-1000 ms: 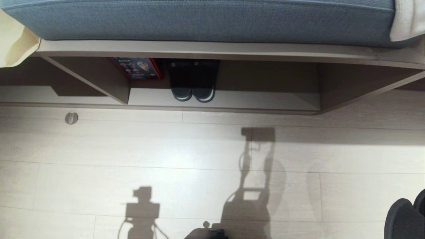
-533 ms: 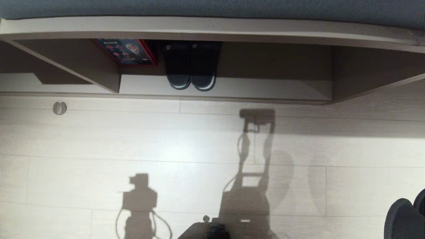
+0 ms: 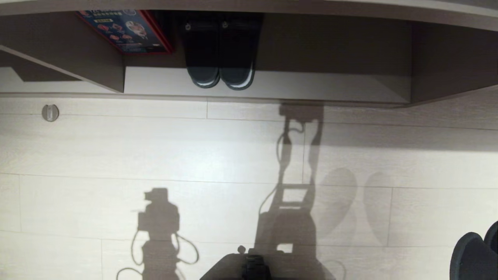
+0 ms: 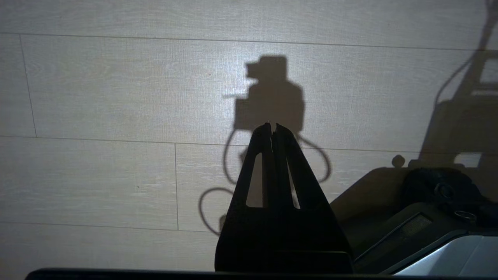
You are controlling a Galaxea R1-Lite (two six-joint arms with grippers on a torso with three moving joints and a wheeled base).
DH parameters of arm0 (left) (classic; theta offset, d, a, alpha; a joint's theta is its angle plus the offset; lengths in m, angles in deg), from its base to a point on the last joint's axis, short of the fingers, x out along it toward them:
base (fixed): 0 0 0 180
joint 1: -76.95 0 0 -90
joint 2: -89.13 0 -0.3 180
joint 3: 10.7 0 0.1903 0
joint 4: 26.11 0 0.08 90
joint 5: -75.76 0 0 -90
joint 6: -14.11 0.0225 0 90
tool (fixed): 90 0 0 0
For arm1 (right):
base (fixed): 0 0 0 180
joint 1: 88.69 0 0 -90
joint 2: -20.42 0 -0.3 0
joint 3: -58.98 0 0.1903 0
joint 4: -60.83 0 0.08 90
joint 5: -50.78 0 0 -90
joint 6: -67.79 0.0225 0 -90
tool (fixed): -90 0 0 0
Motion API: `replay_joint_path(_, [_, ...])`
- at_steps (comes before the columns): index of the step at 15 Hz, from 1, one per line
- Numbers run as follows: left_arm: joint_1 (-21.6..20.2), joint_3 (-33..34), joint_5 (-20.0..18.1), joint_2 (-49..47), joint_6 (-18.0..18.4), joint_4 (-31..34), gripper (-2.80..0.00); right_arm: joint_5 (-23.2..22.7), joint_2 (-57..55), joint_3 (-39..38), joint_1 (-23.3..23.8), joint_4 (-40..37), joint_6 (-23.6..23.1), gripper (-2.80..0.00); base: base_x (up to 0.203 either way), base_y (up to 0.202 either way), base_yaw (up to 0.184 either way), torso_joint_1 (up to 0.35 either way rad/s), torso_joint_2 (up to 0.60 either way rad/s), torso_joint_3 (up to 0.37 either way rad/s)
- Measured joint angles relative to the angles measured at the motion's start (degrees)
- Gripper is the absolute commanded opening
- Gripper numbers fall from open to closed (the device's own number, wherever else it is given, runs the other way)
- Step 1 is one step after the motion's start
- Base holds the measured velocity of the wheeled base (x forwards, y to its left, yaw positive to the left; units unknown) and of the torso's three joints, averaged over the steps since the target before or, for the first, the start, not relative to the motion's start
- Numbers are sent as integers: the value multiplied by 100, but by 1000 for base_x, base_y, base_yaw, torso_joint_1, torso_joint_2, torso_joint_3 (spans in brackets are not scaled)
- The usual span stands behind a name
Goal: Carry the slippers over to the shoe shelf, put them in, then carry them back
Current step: Place the slippers into the shoe cabinet
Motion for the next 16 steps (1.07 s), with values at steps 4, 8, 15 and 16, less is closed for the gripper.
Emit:
replay_joint_path(4, [0,0,-2,0,-2,-2,-280,-15,-5,0,2,-20,-40,-280,0,0,0,1,3,-200])
replay_joint_path(8, [0,0,0,-2,-3,-2,-280,-11,-11,0,0,-26,-60,-280,0,0,0,4,1,-201])
replay_joint_path(15, [-5,0,0,-2,5,1,-280,-265,-116,260,-2,68,-38,-280,0,0,0,3,1,-73])
replay_joint_path(16, [-5,0,0,-2,13,-2,-280,-450,-311,583,-5,143,-32,-280,0,0,0,0,0,0])
